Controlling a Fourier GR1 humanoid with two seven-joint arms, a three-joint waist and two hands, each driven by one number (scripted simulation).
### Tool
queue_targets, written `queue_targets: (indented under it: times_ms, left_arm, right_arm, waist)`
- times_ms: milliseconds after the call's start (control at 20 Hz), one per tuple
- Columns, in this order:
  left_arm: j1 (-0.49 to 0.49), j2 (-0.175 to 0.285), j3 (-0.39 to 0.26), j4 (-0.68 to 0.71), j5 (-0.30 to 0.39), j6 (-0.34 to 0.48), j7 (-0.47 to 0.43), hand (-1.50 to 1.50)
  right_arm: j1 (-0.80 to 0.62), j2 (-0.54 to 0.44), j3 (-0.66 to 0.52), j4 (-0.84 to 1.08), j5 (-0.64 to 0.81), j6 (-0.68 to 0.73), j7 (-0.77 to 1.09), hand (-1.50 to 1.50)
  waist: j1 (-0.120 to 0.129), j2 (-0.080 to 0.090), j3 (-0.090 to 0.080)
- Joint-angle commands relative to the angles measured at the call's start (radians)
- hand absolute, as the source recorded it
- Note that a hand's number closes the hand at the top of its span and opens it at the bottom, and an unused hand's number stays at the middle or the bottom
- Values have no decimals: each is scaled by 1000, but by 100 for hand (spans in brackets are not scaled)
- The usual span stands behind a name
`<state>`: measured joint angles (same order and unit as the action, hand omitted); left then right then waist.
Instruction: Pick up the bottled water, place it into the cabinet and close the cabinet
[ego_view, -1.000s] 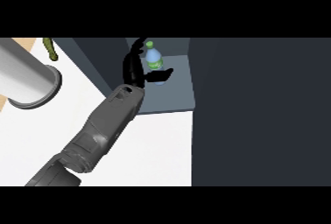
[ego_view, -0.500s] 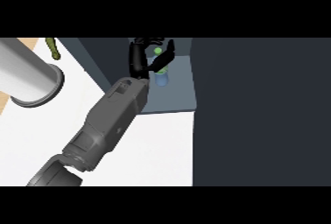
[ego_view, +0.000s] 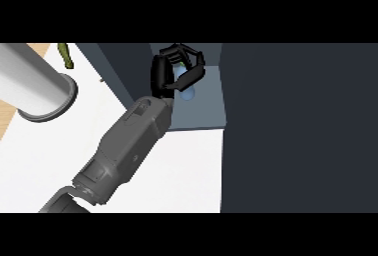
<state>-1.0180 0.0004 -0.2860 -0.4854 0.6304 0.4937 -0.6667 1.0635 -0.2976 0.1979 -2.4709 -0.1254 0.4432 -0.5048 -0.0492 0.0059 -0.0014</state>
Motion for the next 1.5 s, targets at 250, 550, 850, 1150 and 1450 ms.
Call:
queue_targets:
  times_ms: [250, 550, 850, 1150, 1450]
  left_arm:
    - [217, 0, -230, -313, 161, -167, 44, -150]
    - [474, 0, -390, -538, 192, -200, 65, -150]
    - [733, 123, -443, -830, 122, -108, 75, -150]
    - [976, 305, -452, -1087, 122, -97, 36, -150]
    - [1128, 422, -466, -1143, 118, -228, -70, -150]
  right_arm:
    - [32, 16, 64, -146, 20, -34, 75, -150]
    - [73, 27, 87, -160, 63, -51, 47, -150]
    - [99, 39, 120, -171, 117, -96, 56, -150]
    - [121, -37, 162, -173, 164, -49, 44, -150]
    - [-16, -190, 142, -208, 258, 61, 32, 150]
  waist:
    - [20, -12, -1]
    - [43, -19, -1]
    - [77, -22, -1]
    - [85, -25, -1]
    - [101, -26, -5]
